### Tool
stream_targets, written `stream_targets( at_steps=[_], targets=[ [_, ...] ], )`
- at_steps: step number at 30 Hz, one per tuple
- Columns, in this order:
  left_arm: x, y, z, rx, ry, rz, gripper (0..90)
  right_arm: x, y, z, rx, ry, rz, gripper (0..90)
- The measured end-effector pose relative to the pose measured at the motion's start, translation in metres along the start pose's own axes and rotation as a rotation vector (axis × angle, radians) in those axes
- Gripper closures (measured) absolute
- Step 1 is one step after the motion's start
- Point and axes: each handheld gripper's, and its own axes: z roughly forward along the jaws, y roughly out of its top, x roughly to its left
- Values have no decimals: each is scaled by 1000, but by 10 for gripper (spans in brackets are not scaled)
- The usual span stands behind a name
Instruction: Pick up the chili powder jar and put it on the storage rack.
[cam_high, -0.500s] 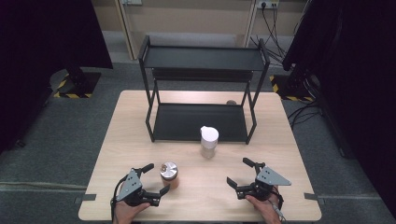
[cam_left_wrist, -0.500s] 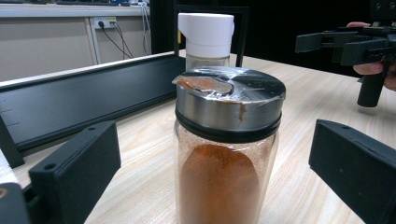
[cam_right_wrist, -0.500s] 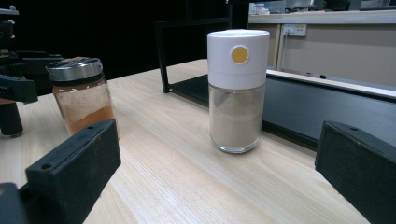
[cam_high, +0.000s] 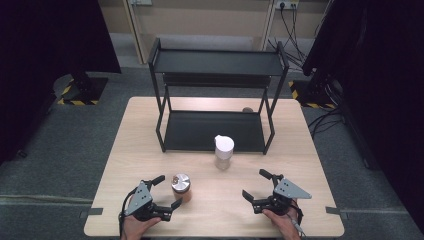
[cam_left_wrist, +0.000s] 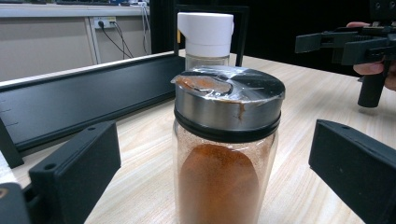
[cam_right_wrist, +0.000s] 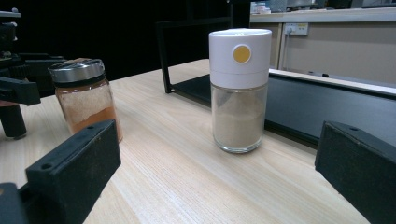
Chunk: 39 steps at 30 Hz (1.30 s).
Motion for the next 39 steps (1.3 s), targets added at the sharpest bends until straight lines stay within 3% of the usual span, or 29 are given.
stream_targets(
  at_steps=[29,39],
  targets=[
    [-1,7,20,29,-37,16,16,-2,-2,2,1,2,15,4],
    [-3,16,33,82,-20,25,33,-2,-2,3,0,7,17,4]
  ],
)
